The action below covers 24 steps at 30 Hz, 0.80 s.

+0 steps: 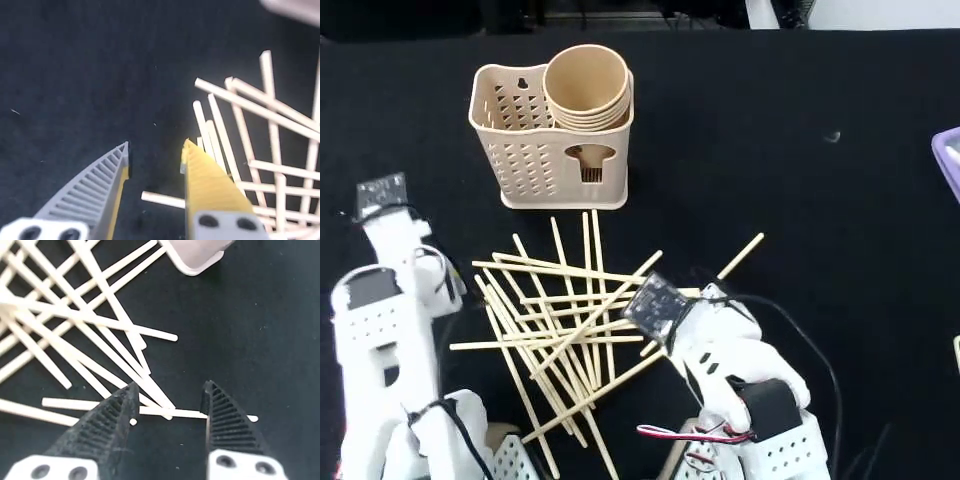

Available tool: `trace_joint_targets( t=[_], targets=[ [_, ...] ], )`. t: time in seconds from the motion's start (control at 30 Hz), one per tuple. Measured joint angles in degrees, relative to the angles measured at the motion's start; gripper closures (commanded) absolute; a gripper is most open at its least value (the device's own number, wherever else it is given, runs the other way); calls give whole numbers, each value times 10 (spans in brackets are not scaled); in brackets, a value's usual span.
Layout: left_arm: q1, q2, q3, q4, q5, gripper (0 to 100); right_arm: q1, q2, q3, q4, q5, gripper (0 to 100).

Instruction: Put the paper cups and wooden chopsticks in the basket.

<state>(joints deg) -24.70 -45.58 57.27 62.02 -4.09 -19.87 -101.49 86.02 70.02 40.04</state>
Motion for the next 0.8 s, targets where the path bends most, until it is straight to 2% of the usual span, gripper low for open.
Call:
trace_joint_targets(
  t=[0.2,0.37,0.53,0.67,0.8],
  targets=[
    [13,-4,68,-67,70,819,-2,106,-17,-24,36,784],
    [13,-4,131,-153,79,822,-54,231,-113,-39,5,784],
    [10,-4,140,-171,79,823,-165,367,-177,-112,-57,784],
    [-33,-4,140,-172,79,823,-189,484,-182,-209,-62,784],
    [-60,-4,140,-172,80,823,-192,613,-208,-256,-26,784]
  ],
)
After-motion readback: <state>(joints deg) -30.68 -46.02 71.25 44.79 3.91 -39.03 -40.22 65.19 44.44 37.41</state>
